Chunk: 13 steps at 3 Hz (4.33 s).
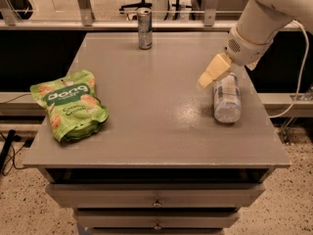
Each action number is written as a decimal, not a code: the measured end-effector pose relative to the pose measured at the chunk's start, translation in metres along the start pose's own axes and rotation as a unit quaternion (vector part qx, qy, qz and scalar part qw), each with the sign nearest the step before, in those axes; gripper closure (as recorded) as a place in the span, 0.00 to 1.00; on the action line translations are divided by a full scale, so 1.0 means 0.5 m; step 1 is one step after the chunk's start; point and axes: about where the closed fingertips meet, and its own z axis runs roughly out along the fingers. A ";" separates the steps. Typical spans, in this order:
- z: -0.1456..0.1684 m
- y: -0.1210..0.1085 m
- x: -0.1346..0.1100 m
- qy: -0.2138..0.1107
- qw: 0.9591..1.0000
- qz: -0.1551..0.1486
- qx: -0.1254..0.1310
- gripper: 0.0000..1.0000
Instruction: Move blue plastic bottle near green rice chip bag
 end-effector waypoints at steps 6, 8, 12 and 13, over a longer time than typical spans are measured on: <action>-0.018 0.049 -0.056 -0.062 0.997 -0.052 -0.010 0.99; -0.015 0.115 -0.087 -0.062 0.995 -0.078 -0.008 1.00; 0.022 0.516 -0.258 -0.097 0.972 -0.184 -0.112 0.85; 0.050 0.525 -0.274 -0.109 0.971 -0.174 -0.126 0.61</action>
Offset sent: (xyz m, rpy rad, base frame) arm -0.0067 0.0072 -0.0400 -0.0364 0.0324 -0.1599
